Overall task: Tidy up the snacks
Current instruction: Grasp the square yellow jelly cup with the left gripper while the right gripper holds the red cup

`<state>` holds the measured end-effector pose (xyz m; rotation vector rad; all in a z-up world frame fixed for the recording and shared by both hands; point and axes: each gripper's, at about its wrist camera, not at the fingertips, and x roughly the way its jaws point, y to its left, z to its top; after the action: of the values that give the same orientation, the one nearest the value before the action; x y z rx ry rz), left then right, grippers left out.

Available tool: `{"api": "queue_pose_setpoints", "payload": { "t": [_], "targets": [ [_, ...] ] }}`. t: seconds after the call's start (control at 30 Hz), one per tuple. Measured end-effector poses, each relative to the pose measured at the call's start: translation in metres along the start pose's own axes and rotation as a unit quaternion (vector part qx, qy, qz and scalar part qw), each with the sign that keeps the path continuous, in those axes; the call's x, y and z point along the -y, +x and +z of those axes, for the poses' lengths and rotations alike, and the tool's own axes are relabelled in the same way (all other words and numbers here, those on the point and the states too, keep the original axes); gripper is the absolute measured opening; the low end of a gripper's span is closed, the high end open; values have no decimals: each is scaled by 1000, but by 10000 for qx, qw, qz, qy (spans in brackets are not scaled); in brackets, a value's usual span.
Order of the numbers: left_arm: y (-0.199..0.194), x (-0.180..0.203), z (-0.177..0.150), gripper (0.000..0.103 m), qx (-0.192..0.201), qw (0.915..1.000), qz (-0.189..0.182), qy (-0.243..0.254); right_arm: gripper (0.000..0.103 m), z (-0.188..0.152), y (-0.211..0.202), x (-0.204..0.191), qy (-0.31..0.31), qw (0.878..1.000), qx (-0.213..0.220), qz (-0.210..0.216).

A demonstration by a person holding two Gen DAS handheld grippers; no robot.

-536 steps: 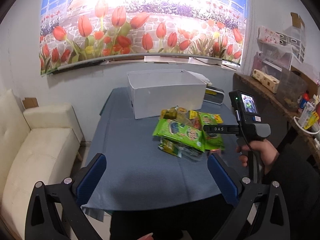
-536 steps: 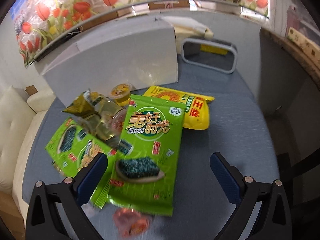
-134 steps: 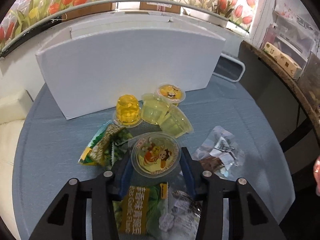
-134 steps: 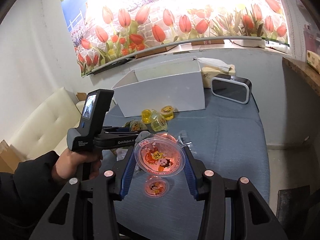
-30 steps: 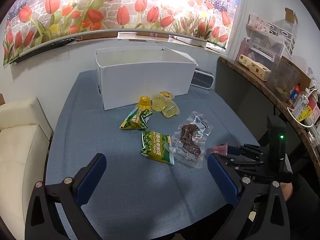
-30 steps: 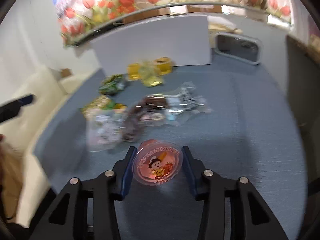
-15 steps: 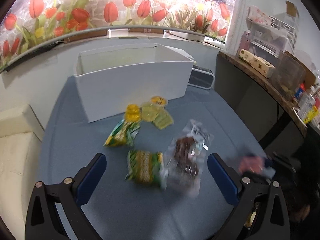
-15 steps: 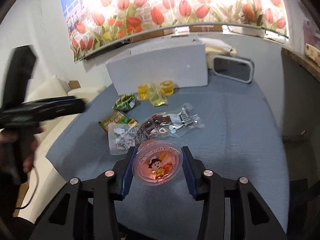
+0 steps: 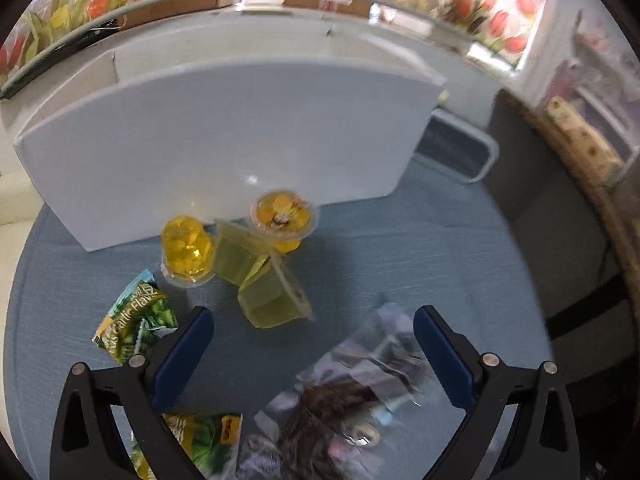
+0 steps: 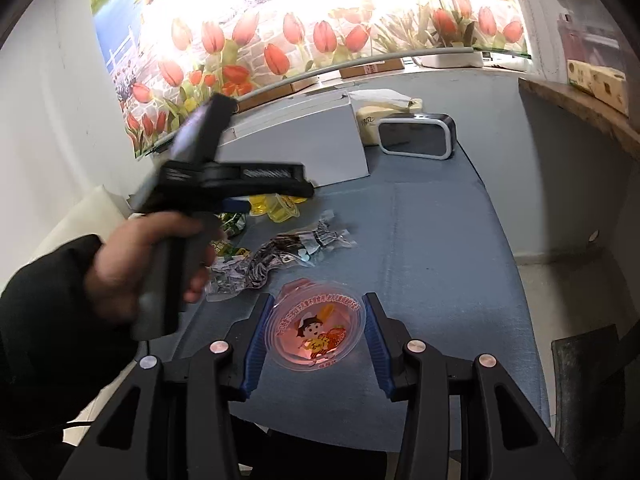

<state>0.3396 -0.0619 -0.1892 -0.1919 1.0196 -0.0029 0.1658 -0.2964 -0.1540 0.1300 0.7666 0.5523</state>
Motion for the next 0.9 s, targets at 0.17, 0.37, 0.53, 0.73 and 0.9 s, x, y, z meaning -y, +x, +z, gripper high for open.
{"api": "queue_pose_setpoints", "payload": {
  "t": [0.17, 0.37, 0.53, 0.73, 0.9],
  "targets": [
    [19, 1, -3, 57, -115, 9997, 225, -45, 49, 1, -2, 5, 33, 10000, 58, 24],
    [12, 3, -8, 42, -4, 9998, 155, 79, 49, 0, -1, 6, 107, 9999, 103, 85],
    [-6, 6, -11, 41, 180, 9996, 32, 212, 49, 2, 0, 5, 74, 9999, 90, 110],
    [-35, 9, -10, 40, 510, 9980, -65, 376, 49, 3, 0, -1, 8, 9999, 91, 131],
    [-58, 7, -10, 37, 838, 9947, 23, 601, 49, 4, 2, -9, -78, 9998, 89, 177]
  ]
}}
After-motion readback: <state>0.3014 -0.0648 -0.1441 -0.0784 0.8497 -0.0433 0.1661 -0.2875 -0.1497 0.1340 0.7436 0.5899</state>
